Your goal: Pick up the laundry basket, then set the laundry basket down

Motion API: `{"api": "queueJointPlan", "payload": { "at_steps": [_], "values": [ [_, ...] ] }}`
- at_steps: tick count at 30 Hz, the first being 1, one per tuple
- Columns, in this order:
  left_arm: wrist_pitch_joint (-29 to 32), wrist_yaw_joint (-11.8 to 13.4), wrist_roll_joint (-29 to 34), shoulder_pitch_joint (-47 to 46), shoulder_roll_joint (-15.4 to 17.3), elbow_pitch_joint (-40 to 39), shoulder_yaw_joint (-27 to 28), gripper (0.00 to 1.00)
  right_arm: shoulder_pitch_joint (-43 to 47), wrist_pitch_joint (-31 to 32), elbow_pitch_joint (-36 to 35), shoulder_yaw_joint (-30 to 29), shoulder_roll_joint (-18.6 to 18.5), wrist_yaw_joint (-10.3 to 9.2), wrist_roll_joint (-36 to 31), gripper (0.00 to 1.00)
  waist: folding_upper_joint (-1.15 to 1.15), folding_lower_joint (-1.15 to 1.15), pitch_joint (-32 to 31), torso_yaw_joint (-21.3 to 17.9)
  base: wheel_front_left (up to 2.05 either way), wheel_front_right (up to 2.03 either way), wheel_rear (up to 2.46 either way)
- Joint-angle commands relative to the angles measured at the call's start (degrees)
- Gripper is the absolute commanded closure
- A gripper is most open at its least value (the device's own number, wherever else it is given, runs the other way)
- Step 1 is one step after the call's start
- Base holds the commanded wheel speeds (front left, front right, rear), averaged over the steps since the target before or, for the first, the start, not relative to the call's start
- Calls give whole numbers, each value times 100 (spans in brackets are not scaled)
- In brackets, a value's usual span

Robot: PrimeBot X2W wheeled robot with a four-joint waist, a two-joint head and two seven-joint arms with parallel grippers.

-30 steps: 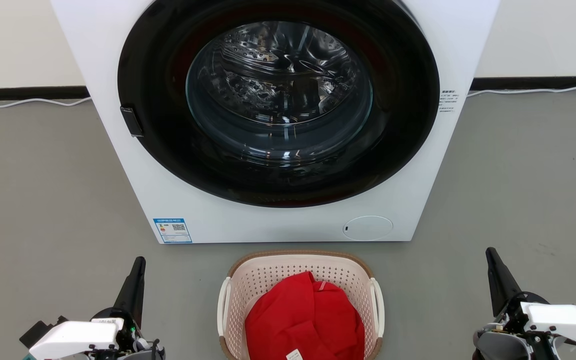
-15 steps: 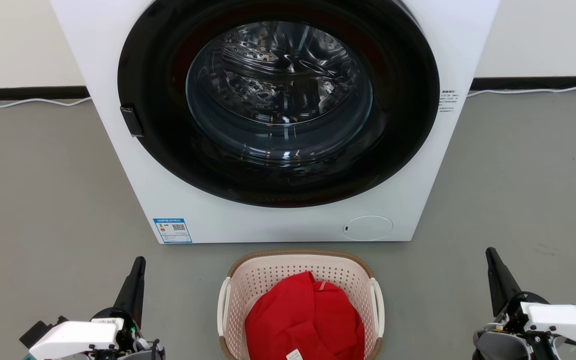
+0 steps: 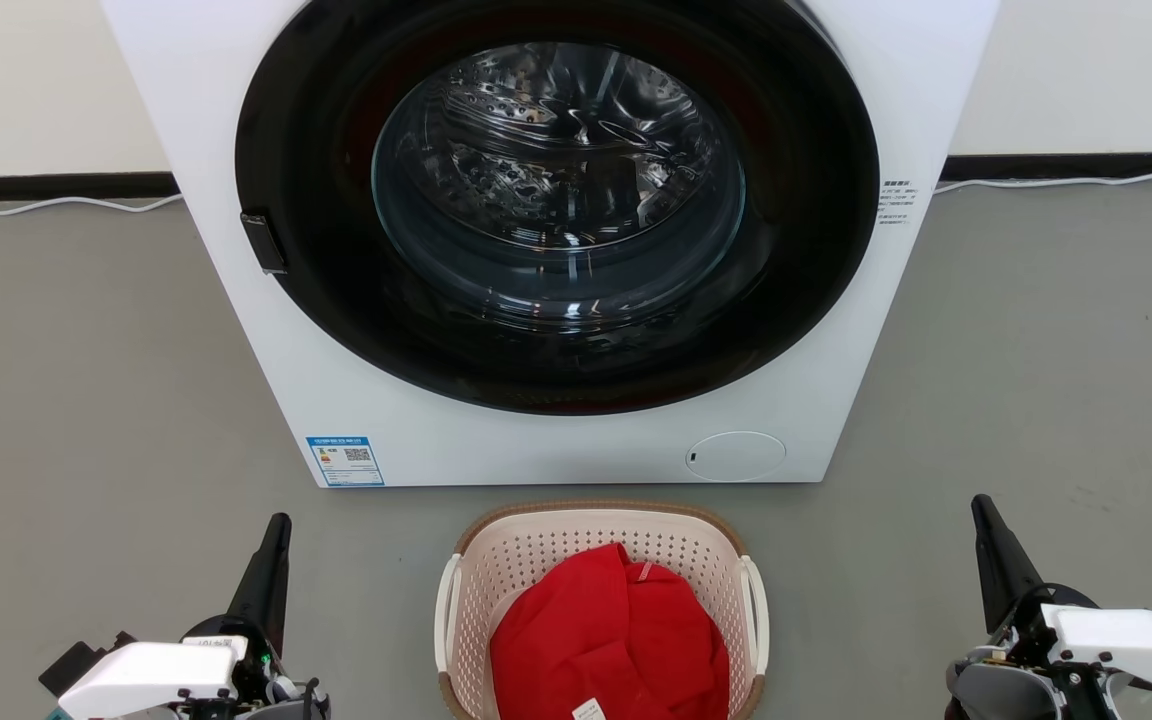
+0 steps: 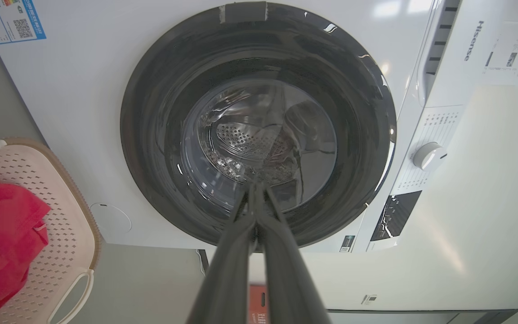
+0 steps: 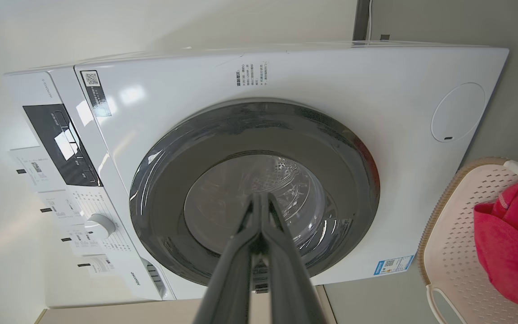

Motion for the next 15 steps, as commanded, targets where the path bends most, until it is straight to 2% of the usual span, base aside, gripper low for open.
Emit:
{"api": "queueJointPlan", "payload": {
  "at_steps": [1,15],
  "values": [
    [36,-41,-35,-318,71,-168,179,100,-233,60,-176,111,-73,42,37,100,0,0,0,0,0,0,0],
    [36,-41,-35,-318,71,-168,179,100,-233,60,-176,111,-73,42,37,100,0,0,0,0,0,0,0]
  ]
}}
